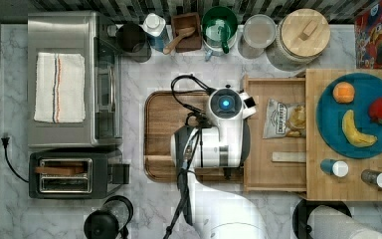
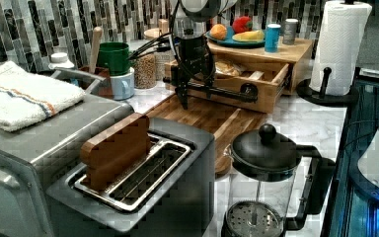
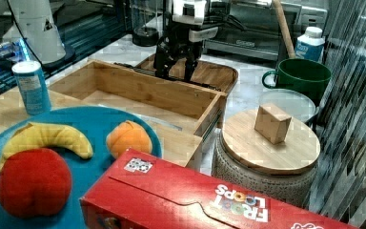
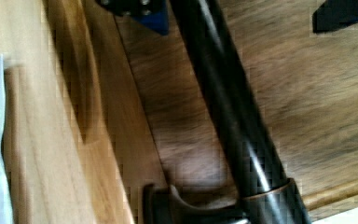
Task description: Open the drawer.
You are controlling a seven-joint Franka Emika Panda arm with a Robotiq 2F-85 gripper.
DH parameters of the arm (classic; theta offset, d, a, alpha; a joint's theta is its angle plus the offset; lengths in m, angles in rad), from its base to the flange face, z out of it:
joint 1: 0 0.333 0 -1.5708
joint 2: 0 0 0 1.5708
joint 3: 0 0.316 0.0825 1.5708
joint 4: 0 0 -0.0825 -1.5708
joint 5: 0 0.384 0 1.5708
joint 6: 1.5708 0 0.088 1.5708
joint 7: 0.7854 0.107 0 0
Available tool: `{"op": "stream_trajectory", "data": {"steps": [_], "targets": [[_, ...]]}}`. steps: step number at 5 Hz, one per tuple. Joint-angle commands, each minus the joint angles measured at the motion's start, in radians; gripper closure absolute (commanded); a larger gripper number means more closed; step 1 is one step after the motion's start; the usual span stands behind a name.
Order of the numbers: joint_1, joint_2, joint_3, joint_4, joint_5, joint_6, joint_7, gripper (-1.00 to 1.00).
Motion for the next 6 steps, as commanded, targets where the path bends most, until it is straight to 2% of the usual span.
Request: {"op": "stream_trajectory", "data": {"steps": [1,2,6], "targets": [[0.110,0.006,0.066,0.078,0.051,-0.054,0.124,-1.00],[0.128,0.012,0.054,0.107,0.077,-0.080,0.193,-1.00],[0.112,0.013,0.070,0.107,0.070,-0.080,0.198,-1.00]]}}
